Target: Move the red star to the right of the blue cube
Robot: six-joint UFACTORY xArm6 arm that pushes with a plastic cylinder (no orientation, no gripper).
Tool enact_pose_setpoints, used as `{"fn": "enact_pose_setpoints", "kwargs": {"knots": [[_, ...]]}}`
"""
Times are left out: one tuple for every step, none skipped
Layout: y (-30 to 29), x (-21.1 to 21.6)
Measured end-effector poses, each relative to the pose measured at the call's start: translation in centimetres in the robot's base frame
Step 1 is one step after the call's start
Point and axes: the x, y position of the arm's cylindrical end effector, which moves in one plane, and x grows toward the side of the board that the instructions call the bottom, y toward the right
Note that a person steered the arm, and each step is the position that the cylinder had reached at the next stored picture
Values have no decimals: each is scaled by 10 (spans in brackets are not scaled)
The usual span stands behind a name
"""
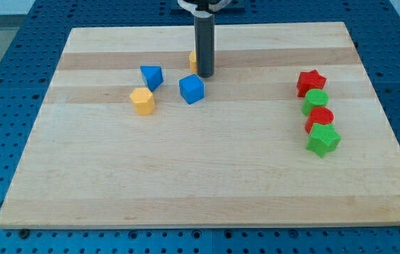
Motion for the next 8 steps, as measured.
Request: {"fn": "enact_pose_setpoints", "kwargs": {"knots": [[4,0],[23,0],[45,-3],[86,-4],[126,-4],[167,-14],[214,-14],[257,-13]]}}
